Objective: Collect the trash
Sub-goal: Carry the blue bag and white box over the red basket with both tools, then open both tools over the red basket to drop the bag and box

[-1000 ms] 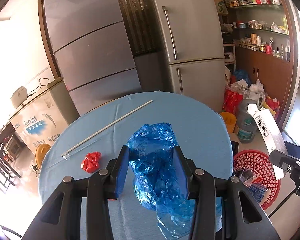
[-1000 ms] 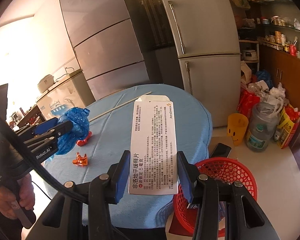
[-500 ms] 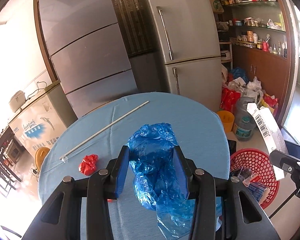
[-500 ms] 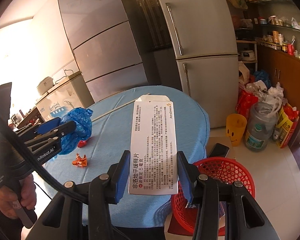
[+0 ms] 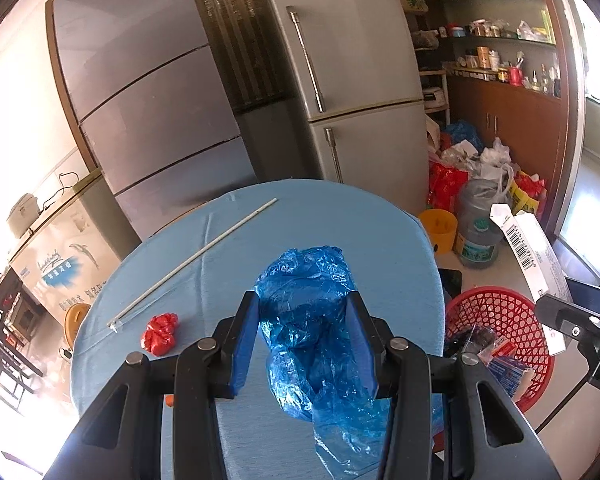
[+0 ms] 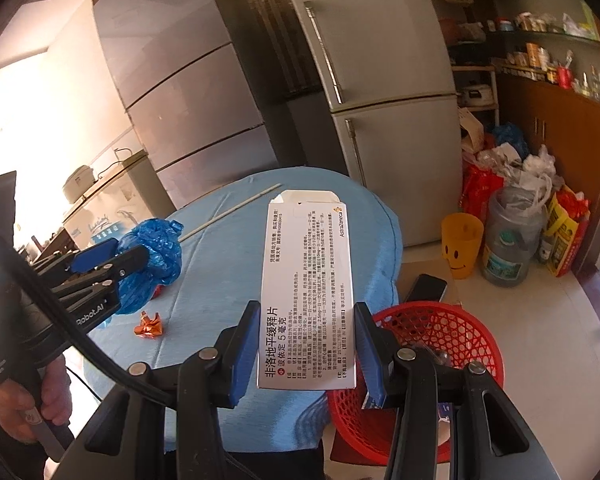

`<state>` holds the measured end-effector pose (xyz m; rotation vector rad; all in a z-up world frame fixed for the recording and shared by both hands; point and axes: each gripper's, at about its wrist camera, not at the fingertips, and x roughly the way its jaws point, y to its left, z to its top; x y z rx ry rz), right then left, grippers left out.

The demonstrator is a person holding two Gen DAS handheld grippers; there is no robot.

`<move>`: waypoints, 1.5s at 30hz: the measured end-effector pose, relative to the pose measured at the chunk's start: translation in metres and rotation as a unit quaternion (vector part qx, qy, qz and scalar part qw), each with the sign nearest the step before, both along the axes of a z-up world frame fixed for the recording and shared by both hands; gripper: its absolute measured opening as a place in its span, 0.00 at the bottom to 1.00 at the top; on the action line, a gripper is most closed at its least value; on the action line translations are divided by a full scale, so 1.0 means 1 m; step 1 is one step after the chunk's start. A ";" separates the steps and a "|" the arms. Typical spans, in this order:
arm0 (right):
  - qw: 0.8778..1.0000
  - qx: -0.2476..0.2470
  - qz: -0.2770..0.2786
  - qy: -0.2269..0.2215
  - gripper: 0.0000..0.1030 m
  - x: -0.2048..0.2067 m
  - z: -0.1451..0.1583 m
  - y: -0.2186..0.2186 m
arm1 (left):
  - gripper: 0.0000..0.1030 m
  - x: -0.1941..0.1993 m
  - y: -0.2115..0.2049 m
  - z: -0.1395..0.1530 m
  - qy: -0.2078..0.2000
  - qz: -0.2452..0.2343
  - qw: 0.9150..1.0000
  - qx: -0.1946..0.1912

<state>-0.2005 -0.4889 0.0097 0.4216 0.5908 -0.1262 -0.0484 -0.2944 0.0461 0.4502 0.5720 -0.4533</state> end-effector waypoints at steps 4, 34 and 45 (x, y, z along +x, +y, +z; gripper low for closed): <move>1.000 0.012 -0.010 0.007 0.47 -0.001 -0.008 -0.012 | 0.44 0.000 -0.010 -0.005 0.010 -0.007 1.000 0.003; 0.991 0.079 -0.079 0.079 0.47 -0.013 -0.092 -0.081 | 0.45 -0.019 -0.099 -0.059 0.062 -0.090 0.992 0.065; 0.983 0.121 -0.105 0.091 0.50 -0.022 -0.109 -0.103 | 0.46 -0.020 -0.125 -0.062 0.098 -0.138 0.984 0.048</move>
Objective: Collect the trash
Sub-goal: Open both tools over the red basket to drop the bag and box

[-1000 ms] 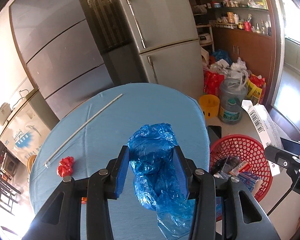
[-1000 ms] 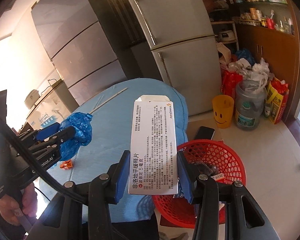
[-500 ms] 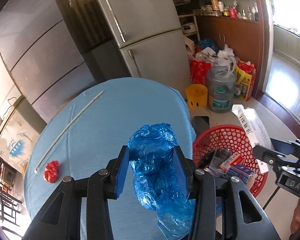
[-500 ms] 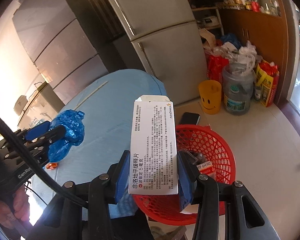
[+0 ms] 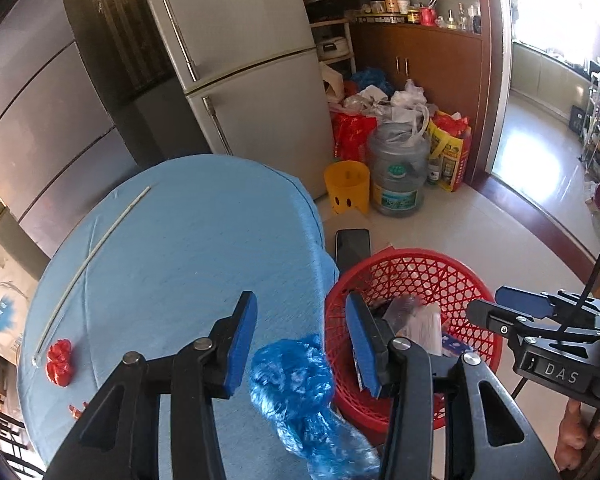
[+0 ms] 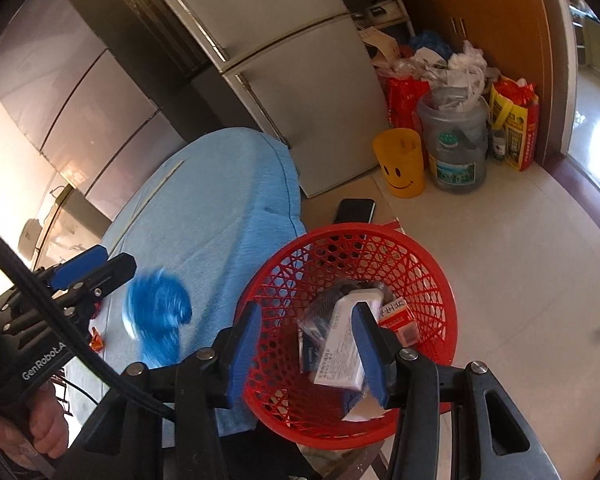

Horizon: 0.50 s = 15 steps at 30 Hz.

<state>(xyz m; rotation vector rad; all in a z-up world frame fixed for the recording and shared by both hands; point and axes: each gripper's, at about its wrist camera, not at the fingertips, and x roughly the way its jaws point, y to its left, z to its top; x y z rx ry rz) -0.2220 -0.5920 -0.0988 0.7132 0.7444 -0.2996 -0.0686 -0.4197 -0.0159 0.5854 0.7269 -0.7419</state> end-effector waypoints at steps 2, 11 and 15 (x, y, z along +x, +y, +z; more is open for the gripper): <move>1.000 -0.003 -0.005 -0.002 0.50 -0.002 0.001 -0.002 | 0.47 -0.001 0.002 0.001 0.000 -0.002 1.000 -0.002; 1.000 -0.011 -0.005 -0.005 0.50 -0.001 0.006 -0.001 | 0.50 0.011 0.027 0.004 -0.001 0.023 1.000 -0.010; 1.000 -0.019 0.008 -0.002 0.50 0.005 0.009 0.008 | 0.50 0.023 0.046 0.008 0.001 0.049 0.999 -0.019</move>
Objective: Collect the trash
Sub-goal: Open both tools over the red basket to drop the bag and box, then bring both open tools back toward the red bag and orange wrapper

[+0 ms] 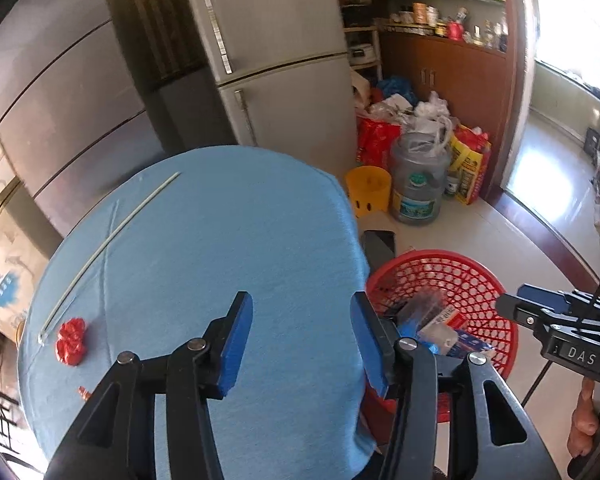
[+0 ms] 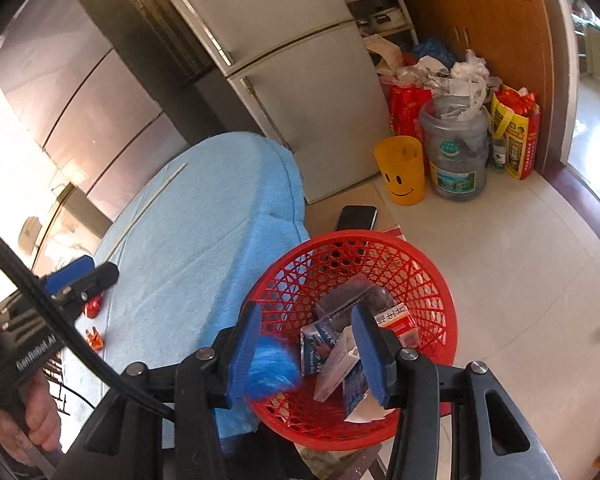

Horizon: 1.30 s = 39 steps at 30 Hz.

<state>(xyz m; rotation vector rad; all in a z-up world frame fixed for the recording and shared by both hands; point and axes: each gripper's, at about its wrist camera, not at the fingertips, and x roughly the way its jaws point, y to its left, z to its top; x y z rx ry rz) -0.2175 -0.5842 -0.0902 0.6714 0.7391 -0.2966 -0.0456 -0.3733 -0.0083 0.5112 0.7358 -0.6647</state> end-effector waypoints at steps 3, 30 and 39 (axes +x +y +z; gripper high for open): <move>1.000 0.001 0.005 0.002 0.50 0.003 -0.001 0.005 | 0.51 0.007 0.016 -0.001 0.001 0.018 1.000 -0.003; 0.988 -0.097 0.119 -0.034 0.65 0.112 0.016 0.125 | 0.74 0.073 0.269 -0.043 -0.008 0.318 0.946 -0.068; 0.990 -0.088 0.100 -0.039 0.65 0.205 -0.013 0.159 | 0.74 0.139 0.334 -0.083 0.024 0.401 0.910 -0.104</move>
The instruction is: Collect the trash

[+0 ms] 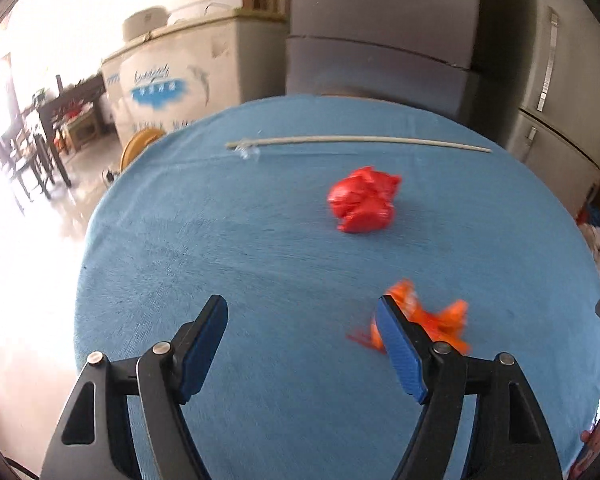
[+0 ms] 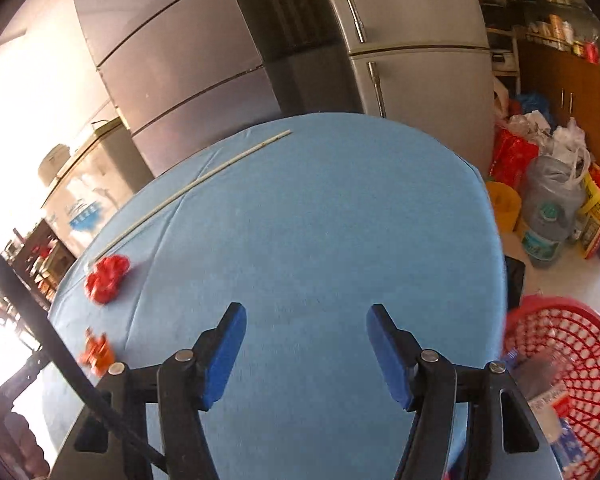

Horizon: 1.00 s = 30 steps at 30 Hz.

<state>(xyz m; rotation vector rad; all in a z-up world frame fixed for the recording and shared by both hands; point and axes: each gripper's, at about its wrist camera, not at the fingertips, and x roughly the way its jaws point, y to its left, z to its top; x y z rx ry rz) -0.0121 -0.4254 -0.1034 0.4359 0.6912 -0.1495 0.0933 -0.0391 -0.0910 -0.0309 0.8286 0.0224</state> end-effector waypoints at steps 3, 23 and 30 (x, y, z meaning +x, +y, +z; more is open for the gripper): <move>1.000 -0.007 -0.002 0.009 0.65 0.023 -0.005 0.008 | 0.75 0.016 0.008 -0.006 0.004 0.012 1.000 -0.009; 0.998 -0.017 -0.018 0.056 0.75 0.067 -0.027 0.008 | 0.77 0.079 0.014 -0.038 0.034 0.028 0.999 -0.010; 0.998 -0.012 -0.014 0.053 0.77 0.068 -0.027 0.010 | 0.89 0.084 0.010 -0.042 0.041 0.013 0.999 -0.014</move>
